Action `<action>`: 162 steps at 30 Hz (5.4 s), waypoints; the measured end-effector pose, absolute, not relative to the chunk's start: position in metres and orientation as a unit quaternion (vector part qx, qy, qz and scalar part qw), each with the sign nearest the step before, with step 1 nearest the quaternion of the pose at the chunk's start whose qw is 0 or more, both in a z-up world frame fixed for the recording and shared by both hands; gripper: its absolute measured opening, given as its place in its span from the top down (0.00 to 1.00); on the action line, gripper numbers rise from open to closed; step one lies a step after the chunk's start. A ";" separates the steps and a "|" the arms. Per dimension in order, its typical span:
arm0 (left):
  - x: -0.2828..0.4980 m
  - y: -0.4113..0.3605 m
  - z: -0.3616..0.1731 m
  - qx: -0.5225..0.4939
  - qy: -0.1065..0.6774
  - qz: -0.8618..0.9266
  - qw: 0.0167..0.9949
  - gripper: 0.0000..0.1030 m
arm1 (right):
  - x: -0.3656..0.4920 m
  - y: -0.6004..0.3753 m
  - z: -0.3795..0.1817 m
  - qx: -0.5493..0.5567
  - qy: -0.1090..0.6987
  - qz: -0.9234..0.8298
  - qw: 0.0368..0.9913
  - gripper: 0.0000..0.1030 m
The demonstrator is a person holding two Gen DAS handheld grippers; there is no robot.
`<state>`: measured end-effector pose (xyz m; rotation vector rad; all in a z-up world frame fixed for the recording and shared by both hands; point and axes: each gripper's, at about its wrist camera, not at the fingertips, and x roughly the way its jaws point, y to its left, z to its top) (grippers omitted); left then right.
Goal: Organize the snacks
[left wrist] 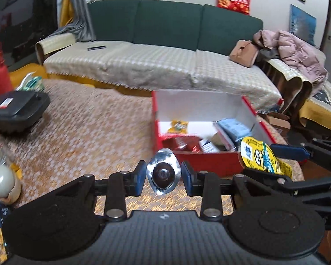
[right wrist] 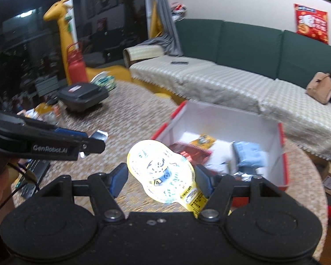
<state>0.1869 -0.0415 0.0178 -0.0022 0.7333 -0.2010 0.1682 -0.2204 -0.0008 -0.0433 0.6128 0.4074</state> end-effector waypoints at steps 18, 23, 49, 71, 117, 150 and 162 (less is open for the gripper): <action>0.280 -0.119 0.004 0.039 0.392 -0.126 0.910 0.67 | 0.275 -0.285 -0.007 -0.001 0.326 0.105 0.940 0.37; 0.303 -0.126 -0.014 0.047 0.406 -0.118 0.905 0.67 | 0.303 -0.290 -0.024 -0.007 0.350 0.086 0.933 0.37; 0.336 -0.124 -0.062 0.041 0.443 -0.114 0.888 0.50 | 0.339 -0.282 -0.070 -0.020 0.397 0.086 0.913 0.36; 0.276 -0.112 -0.001 0.033 0.387 -0.113 0.914 0.23 | 0.273 -0.295 -0.012 0.016 0.343 0.114 0.932 0.13; 0.164 -0.101 0.044 0.009 0.315 -0.120 0.941 0.01 | 0.144 -0.301 0.030 0.085 0.249 0.156 0.952 0.00; 0.141 -0.118 0.044 0.022 0.323 -0.108 0.940 0.01 | 0.116 -0.319 0.027 0.113 0.249 0.147 0.950 0.00; 0.141 -0.120 0.036 0.019 0.335 -0.110 0.936 0.01 | 0.114 -0.323 0.013 0.117 0.265 0.142 0.947 0.00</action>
